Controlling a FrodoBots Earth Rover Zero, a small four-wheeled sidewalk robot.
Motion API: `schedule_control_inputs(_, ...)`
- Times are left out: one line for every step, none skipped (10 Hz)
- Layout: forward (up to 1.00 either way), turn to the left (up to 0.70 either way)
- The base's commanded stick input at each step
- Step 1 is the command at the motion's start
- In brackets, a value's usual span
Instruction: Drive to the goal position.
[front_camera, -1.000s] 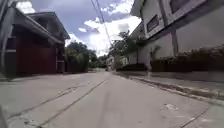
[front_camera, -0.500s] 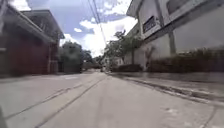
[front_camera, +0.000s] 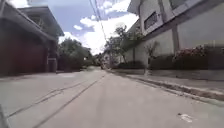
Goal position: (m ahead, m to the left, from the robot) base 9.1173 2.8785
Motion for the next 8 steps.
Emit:
schedule_control_inputs(0.50, 0.00)
schedule_control_inputs(0.50, 0.00)
schedule_control_inputs(0.50, 0.00)
schedule_control_inputs(0.50, 0.00)
schedule_control_inputs(0.50, 0.00)
schedule_control_inputs(0.50, 0.00)
schedule_control_inputs(0.50, 0.00)
schedule_control_inputs(0.50, 0.00)
